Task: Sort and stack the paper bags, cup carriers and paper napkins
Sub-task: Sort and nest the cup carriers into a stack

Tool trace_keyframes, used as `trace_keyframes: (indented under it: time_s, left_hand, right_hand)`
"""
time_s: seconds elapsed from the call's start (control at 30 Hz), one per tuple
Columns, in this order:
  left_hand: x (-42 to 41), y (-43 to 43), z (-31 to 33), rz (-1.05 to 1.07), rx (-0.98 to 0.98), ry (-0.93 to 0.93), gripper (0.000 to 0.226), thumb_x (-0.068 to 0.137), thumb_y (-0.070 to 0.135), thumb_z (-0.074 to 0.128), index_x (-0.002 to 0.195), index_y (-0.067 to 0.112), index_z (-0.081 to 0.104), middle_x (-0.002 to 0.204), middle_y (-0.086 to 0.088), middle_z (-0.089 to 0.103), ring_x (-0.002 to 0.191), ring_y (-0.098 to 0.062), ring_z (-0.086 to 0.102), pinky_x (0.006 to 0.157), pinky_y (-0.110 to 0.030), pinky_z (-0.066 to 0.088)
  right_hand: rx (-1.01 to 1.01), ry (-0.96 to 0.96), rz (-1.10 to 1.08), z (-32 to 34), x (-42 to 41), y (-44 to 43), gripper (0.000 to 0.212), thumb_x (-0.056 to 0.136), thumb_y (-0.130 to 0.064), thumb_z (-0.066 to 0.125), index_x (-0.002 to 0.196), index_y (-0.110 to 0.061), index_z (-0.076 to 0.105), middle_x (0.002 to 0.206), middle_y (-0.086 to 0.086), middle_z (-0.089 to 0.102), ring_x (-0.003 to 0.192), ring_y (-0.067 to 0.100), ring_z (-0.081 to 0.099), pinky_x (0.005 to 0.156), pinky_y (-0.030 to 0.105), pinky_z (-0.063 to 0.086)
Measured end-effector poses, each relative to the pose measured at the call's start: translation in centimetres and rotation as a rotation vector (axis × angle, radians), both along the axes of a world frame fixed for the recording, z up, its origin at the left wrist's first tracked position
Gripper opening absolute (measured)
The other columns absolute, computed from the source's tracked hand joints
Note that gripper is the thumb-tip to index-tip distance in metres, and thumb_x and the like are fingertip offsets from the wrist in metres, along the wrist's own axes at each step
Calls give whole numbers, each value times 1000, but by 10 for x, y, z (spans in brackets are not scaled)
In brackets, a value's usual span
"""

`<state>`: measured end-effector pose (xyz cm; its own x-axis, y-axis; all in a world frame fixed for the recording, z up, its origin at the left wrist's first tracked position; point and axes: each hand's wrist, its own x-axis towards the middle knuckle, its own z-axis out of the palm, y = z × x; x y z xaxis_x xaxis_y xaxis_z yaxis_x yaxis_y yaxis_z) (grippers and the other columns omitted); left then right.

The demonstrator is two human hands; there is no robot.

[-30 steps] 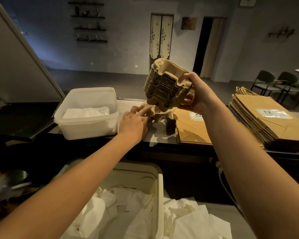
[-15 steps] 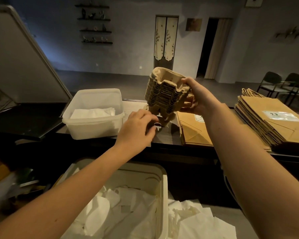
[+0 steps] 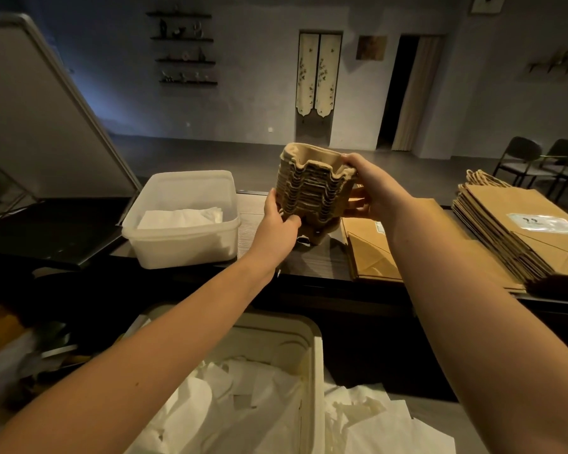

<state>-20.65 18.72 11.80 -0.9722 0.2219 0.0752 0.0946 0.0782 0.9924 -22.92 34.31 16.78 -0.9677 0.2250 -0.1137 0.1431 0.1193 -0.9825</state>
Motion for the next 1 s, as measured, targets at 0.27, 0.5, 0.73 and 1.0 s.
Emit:
trace_keyframes:
  time_s: [0.27, 0.5, 0.73, 1.0]
  left_hand:
    - [-6, 0, -17, 56, -71, -10, 51, 95, 11, 47, 142, 22, 32, 147, -5, 32, 131, -20, 36, 111, -37, 32]
    - [-9, -1, -13, 19, 84, -132, 50, 97, 10, 43, 144, 19, 30, 142, -6, 43, 126, -21, 45, 108, -40, 38]
    - [-6, -5, -11, 74, 152, -149, 48, 97, 7, 40, 143, 16, 32, 138, -6, 44, 120, -18, 45, 106, -35, 39]
    - [-8, -8, -15, 117, 160, -160, 57, 95, 3, 42, 146, 20, 25, 145, -4, 38, 131, -22, 38, 111, -43, 33]
  right_hand:
    - [95, -26, -23, -8, -7, 5, 55, 95, -54, 36, 129, -11, 45, 132, 15, 48, 122, 31, 47, 97, 39, 42]
    - [-72, -41, -11, -13, -4, -5, 67, 94, -56, 39, 142, -10, 33, 142, 11, 43, 130, 30, 40, 107, 42, 36]
    - [-160, 14, -1, -23, -2, -18, 68, 93, -55, 42, 144, -11, 31, 146, 10, 37, 135, 29, 34, 112, 45, 29]
    - [-98, 32, 5, -22, 1, -37, 63, 97, -53, 29, 145, -12, 29, 149, 9, 34, 137, 27, 31, 111, 40, 27]
